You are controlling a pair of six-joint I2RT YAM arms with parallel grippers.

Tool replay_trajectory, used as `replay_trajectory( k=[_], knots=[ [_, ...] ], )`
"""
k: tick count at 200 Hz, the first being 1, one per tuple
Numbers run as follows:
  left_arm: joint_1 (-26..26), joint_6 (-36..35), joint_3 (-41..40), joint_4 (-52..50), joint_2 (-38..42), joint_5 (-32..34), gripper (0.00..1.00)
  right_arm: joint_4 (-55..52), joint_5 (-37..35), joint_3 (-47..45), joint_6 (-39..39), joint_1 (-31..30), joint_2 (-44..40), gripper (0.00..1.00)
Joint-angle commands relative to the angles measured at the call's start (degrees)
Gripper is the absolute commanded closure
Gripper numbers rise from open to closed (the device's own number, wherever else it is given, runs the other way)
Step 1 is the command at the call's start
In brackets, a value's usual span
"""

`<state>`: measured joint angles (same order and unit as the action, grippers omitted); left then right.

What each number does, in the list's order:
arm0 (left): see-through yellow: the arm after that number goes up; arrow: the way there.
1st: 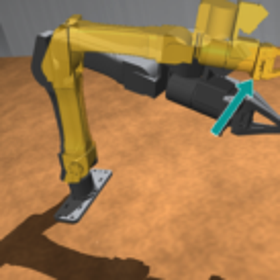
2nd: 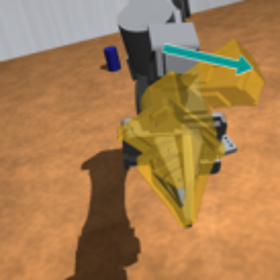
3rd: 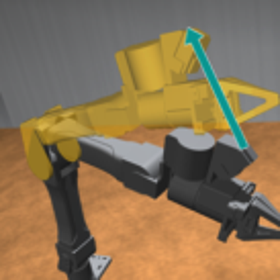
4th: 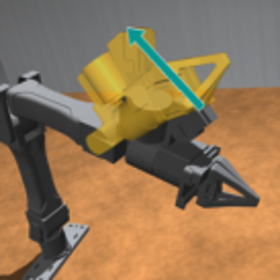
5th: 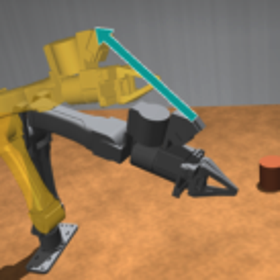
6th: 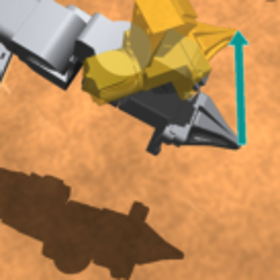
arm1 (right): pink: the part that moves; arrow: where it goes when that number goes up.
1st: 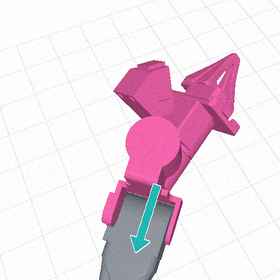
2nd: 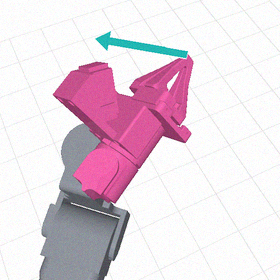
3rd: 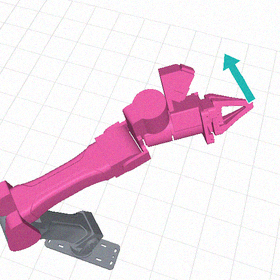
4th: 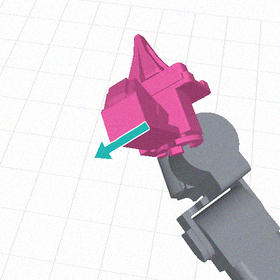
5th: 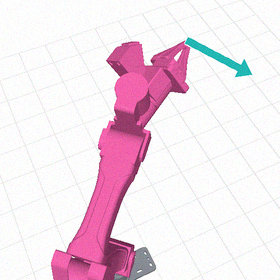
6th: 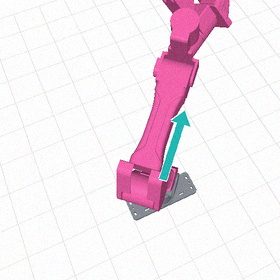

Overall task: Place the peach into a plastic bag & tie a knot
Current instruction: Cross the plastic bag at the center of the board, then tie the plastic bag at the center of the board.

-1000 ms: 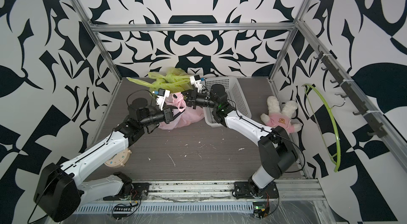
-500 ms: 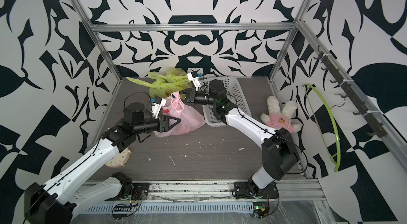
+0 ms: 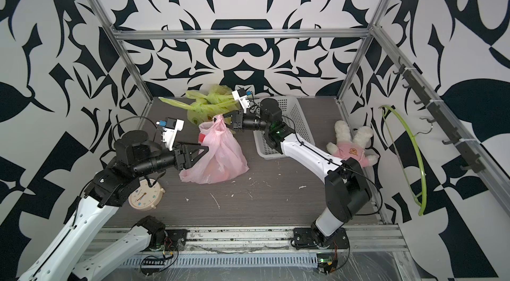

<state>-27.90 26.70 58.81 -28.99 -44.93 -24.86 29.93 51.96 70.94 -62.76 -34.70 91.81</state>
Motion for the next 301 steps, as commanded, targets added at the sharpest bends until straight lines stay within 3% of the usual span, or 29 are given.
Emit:
replay_trajectory(
  k=[1,44,76,107,140,188,236,301],
  knots=[
    [0.99,-1.71,2.79,-3.79,0.53,1.19,0.33,2.28,1.55,2.96,1.27,-0.12,-1.01,1.00],
    [1.02,1.79,7.10,-2.11,-1.48,10.96,0.60,1.61,2.18,2.17,2.28,-0.11,-1.71,1.00],
    [1.06,7.46,6.79,5.89,-5.93,9.81,0.53,-0.91,1.74,1.55,5.39,-0.39,-1.95,1.00],
    [1.09,13.08,1.66,13.54,-10.37,7.10,0.62,-0.60,0.17,-3.16,9.05,-0.46,-2.51,1.00],
    [1.04,19.87,-7.77,24.48,-8.50,5.34,0.64,4.25,-0.92,-9.77,9.60,-0.46,-2.07,1.00],
    [-0.16,26.98,-17.28,36.35,-7.02,3.57,0.65,7.12,-1.95,-11.44,9.06,-1.04,-1.39,1.00],
    [-5.43,27.36,-21.23,38.30,-9.26,7.63,0.65,8.54,-3.32,-10.92,7.39,-1.51,-0.85,1.00],
    [-5.80,29.69,-28.47,43.59,-11.18,11.20,0.71,19.30,-4.06,-11.69,-2.33,-2.56,0.60,1.00]
  ],
)
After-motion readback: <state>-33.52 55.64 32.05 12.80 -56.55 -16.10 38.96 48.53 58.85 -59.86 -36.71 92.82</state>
